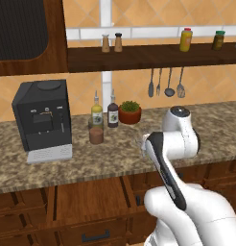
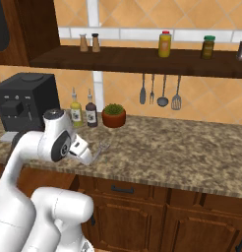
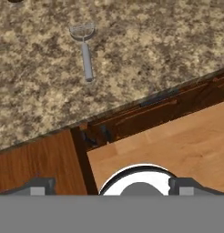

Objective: Pick the peeler from the drawer and place it on the counter.

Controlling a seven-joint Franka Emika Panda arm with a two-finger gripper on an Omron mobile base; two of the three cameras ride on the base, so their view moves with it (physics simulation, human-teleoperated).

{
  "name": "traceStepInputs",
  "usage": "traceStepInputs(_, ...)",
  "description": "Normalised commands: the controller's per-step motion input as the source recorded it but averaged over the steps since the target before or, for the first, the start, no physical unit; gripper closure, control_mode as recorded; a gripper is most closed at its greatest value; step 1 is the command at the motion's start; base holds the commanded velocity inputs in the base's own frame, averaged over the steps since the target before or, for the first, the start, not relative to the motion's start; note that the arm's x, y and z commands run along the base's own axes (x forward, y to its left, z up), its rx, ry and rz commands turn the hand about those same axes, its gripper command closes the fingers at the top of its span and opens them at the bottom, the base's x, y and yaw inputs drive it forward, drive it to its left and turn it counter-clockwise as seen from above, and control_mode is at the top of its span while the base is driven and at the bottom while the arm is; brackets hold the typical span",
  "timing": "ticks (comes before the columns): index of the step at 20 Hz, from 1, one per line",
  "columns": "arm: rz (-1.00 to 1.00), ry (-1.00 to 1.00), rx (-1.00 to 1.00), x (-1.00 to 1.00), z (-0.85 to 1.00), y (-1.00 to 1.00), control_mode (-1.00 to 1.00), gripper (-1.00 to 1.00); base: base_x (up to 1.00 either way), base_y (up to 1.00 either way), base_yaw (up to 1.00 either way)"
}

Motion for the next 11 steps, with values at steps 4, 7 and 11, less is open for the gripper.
traceStepInputs(4, 0.07, -0.01, 0.00, -0.82, 0.90, 0.06, -1.00, -1.00, 0.00, 0.00, 0.00)
traceStepInputs(7, 0.04, 0.00, 0.00, -0.25, 1.00, 0.00, -1.00, -1.00, 0.00, 0.00, 0.00)
traceStepInputs(11, 0.01, 0.02, 0.00, -0.04, 0.96, 0.00, -1.00, -1.00, 0.00, 0.00, 0.00)
